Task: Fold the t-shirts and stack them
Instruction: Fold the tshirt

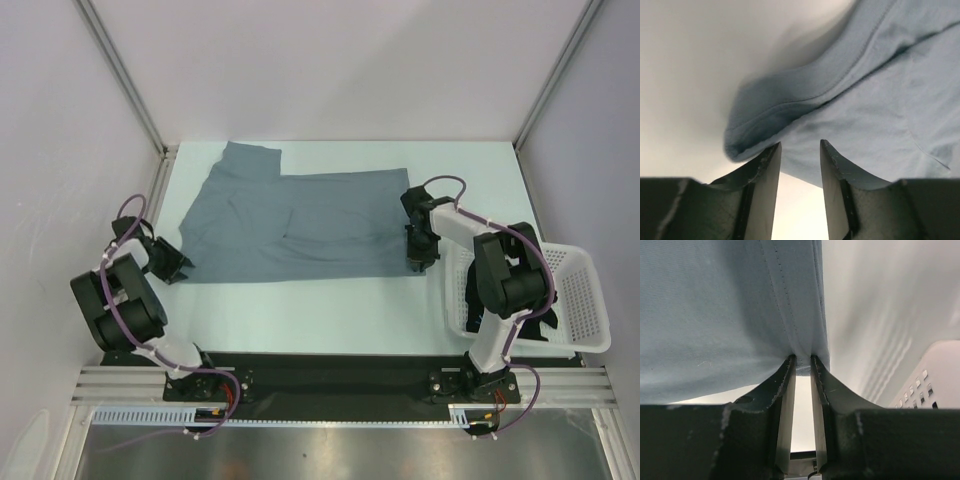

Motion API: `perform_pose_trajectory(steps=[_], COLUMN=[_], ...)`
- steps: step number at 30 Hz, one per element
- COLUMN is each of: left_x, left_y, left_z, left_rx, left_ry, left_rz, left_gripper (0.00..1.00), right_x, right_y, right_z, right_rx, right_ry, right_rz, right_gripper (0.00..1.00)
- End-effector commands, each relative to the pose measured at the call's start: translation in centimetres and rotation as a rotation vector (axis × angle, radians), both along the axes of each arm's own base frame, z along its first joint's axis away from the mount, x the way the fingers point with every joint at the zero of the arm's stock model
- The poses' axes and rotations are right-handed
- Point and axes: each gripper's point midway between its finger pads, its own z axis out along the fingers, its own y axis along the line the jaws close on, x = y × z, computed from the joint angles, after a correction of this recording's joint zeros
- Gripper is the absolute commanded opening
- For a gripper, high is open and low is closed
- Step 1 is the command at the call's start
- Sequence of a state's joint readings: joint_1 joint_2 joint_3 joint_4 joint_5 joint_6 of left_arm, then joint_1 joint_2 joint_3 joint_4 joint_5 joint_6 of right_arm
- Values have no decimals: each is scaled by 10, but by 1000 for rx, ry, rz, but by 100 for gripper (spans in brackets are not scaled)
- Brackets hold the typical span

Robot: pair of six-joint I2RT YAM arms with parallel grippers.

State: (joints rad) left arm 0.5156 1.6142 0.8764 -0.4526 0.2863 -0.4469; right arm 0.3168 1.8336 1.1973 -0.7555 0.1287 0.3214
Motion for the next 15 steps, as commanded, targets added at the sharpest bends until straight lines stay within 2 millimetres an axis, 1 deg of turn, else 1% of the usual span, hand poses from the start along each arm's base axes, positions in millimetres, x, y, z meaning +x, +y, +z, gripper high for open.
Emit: perform_pose_trajectory(steps=[1, 2, 4, 5, 7, 8, 9, 10, 11, 12, 13, 14, 15], left_x=[-9, -14, -22, -25, -36, -42, -46, -50, -53, -48, -49, -47, -41], left_y=[26, 22, 21, 26, 31, 37, 38, 40, 40, 40, 35, 33, 25], left_z=[21, 22, 30, 42, 47, 53, 53, 50, 46, 45, 37, 33, 30], left_rx=[147, 143, 159, 208, 249, 281, 281, 283, 258, 239, 197, 156, 93], left_ry=[-17, -18, -25, -44, -21, -20, -17, -9, -12, -43, -50, -71, -104], left_rz=[26, 29, 48, 70, 99, 129, 138, 152, 165, 162, 154, 155, 129], left_gripper=[44, 50, 56, 61, 65, 67, 67, 67, 67, 67, 67, 67, 68], right_x=[-9, -10, -13, -15, -15, -15, -14, -12, -10, -7, -5, 0, 1], right_y=[-14, -13, -8, -8, -4, -5, -3, 0, 4, 6, 10, 17, 19], right_z=[2, 4, 9, 11, 17, 26, 31, 36, 43, 47, 50, 54, 55], right_rx=[-87, -90, -98, -107, -118, -129, -130, -124, -97, -72, -47, -7, 10], right_ry=[11, 10, -2, 0, -13, -33, -48, -65, -84, -99, -110, -130, -133], right_rz=[-32, -24, 0, 10, 35, 47, 56, 67, 72, 72, 73, 78, 80], right_gripper=[24, 24, 24, 25, 28, 32, 34, 41, 43, 45, 49, 50, 51])
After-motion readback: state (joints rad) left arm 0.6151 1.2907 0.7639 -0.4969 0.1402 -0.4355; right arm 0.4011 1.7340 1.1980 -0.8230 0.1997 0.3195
